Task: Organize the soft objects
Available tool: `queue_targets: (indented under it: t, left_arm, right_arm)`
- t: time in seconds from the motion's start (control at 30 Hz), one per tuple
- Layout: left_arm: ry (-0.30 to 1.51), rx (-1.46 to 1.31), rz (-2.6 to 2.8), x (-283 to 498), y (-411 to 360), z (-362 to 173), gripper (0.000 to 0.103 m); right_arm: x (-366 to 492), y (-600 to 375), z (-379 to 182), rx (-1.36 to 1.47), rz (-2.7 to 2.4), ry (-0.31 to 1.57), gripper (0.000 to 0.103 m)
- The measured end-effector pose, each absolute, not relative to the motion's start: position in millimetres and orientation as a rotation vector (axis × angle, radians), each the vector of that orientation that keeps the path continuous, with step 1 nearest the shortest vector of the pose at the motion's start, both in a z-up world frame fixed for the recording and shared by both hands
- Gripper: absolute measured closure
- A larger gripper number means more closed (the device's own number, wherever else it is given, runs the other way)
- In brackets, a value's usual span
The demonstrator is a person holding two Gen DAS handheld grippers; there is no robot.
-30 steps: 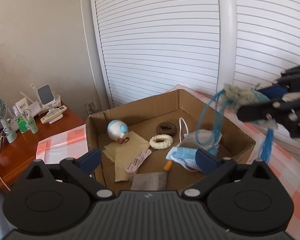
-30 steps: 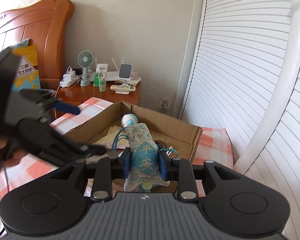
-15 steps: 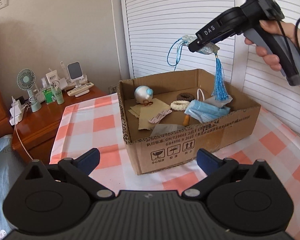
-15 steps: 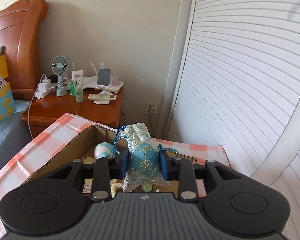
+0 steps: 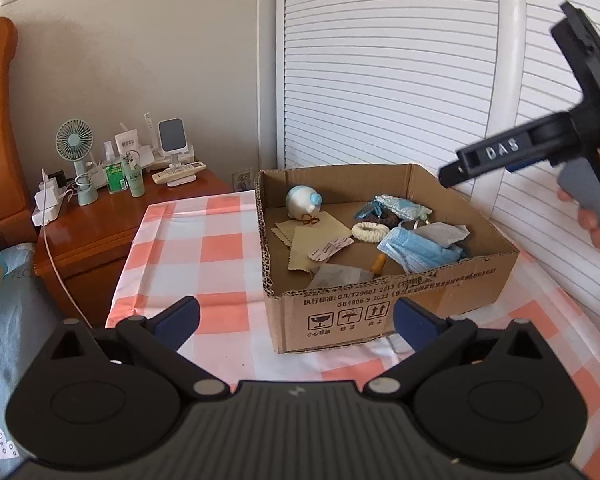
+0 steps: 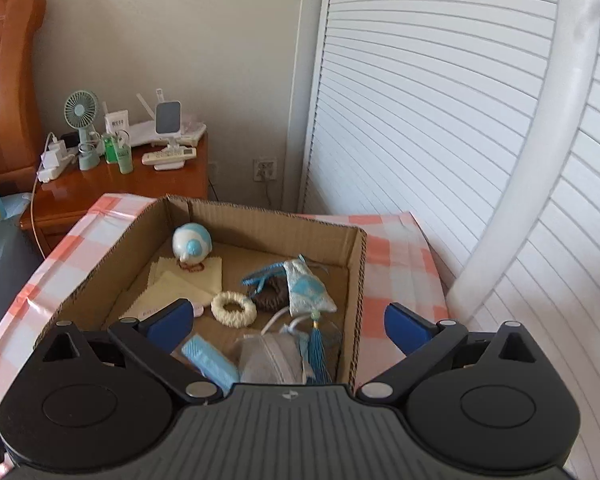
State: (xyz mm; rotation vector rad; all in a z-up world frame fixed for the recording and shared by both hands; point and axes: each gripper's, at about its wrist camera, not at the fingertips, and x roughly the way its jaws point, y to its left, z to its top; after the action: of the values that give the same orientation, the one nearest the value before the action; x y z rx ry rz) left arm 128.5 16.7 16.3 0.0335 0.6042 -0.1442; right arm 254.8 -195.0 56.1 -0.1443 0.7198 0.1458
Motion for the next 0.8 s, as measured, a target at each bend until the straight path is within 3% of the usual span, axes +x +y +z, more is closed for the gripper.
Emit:
queue_targets:
  t: [0.4,0.8]
  left_arm:
    - [0.729,-0.015,-0.096,108.3,9.0,38.2,0.001]
    - [0.717,-0.007,-0.095,94.5,1.4,52.2,0.001]
  right_arm:
    - [127.2,-188.6,44.2,-0.072,0.022,0.807,0.000]
    - [93.8,-189.0,58.6,-0.048,0.003,0.768,0.000]
